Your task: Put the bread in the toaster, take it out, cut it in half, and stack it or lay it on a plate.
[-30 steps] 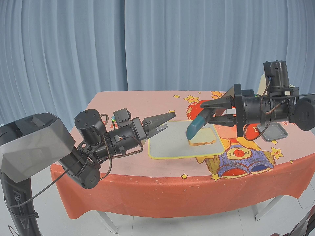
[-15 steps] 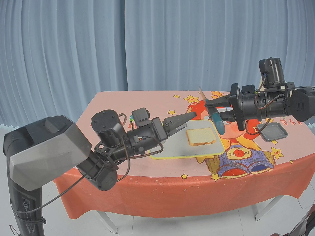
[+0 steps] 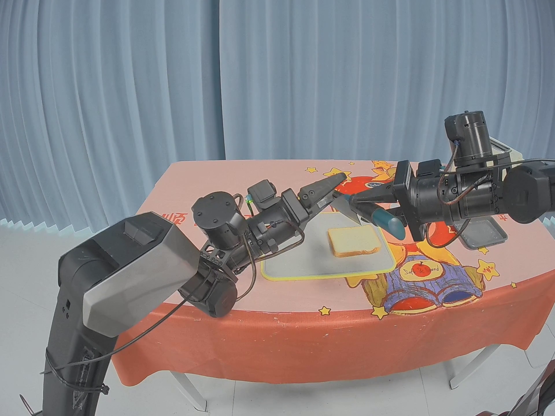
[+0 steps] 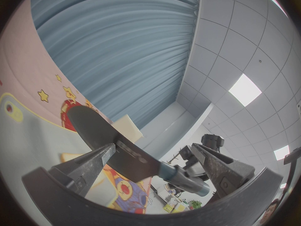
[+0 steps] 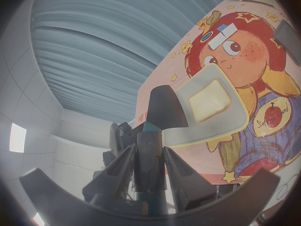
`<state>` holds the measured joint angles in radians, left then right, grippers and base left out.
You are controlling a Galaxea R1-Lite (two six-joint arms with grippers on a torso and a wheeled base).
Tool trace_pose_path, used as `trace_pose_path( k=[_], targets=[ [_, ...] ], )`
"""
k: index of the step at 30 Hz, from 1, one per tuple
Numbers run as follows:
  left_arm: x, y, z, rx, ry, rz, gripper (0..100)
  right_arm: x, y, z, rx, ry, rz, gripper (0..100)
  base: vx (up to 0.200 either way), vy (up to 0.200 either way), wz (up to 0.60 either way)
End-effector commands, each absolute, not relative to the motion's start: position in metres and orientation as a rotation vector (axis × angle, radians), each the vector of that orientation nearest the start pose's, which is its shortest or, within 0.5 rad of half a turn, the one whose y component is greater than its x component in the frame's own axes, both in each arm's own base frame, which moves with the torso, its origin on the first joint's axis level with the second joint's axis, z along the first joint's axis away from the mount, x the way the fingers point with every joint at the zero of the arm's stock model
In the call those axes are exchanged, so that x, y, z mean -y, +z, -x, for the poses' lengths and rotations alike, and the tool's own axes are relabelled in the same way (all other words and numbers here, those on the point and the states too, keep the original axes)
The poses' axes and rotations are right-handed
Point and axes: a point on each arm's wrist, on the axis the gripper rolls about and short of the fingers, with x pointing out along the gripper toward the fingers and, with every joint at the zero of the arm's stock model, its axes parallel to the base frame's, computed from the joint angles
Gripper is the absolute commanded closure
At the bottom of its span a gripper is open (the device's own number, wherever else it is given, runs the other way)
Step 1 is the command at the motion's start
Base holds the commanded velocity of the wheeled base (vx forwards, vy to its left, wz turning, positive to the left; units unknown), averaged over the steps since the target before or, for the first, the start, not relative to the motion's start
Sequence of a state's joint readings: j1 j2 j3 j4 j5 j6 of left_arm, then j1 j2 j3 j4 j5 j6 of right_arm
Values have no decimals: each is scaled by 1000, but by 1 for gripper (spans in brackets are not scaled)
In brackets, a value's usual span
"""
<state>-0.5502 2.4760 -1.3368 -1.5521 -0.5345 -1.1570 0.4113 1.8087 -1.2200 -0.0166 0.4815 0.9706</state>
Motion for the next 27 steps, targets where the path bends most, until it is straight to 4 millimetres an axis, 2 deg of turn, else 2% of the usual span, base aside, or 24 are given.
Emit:
trace_pose_path(
  k=[1,5,14,18,27],
  targets=[
    [244,77,-408,-230,-1148,1028,0,-147,201,-307,-973,511,-893,100,0,0,0],
    [243,74,-407,-241,-1138,1030,0,-145,201,-305,-968,515,-860,100,0,0,0],
    [239,54,-393,-341,-1087,1026,0,-137,205,-291,-928,554,-767,100,0,0,0],
    [235,66,-384,-348,-1087,1033,0,-135,201,-287,-941,540,-715,100,0,0,0],
    [225,95,-369,-374,-1105,1094,0,-137,191,-276,-937,516,-471,100,0,0,0]
  ],
)
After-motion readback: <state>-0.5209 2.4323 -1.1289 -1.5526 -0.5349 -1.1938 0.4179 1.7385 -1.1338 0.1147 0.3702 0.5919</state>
